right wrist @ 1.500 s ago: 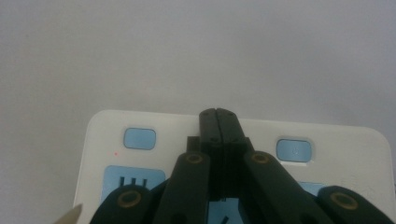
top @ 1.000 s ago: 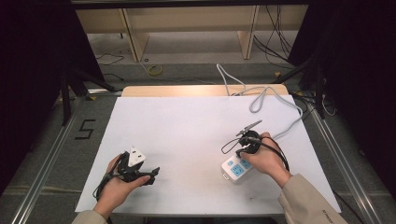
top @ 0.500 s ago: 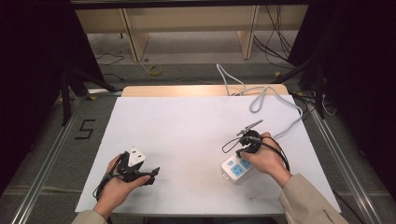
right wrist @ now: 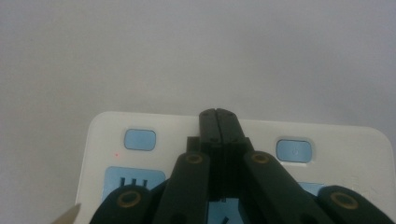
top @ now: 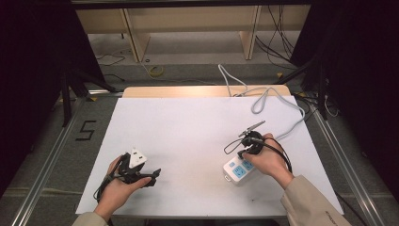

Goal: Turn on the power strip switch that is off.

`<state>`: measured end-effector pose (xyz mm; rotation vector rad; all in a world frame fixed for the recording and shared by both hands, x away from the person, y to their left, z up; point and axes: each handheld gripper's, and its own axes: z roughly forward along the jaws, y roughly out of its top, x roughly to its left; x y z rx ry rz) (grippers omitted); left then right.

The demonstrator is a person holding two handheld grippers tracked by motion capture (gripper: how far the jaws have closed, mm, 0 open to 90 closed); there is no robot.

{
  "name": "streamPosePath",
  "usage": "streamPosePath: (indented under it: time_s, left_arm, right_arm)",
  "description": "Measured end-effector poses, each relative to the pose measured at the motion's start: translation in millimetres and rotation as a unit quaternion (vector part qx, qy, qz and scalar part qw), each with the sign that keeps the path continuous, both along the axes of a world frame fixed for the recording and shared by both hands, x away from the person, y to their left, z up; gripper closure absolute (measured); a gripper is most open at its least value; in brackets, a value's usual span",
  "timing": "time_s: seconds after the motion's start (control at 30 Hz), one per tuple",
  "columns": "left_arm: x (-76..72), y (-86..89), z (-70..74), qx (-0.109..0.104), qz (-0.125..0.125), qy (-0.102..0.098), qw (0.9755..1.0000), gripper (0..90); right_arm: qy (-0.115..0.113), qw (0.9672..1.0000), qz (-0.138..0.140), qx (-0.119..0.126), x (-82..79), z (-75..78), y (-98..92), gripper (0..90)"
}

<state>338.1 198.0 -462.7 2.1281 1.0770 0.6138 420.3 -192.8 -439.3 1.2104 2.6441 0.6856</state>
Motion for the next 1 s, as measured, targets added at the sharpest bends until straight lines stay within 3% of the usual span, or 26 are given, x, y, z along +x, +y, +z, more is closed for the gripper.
streamPosePath:
  time_s: [0.43,1.0]
  left_arm:
    - [0.2,0.2,-0.1,0.0,0.001,0.0,1.0,20.4]
    - [0.1,0.3,0.0,0.0,0.001,0.0,1.0,20.4]
  right_arm:
    - [-0.007,1.0,0.002,-0.002,-0.2,1.4,-1.1,90.0]
    - [-0.014,0.9998,0.002,0.017,-1.2,4.6,-7.8,88.2]
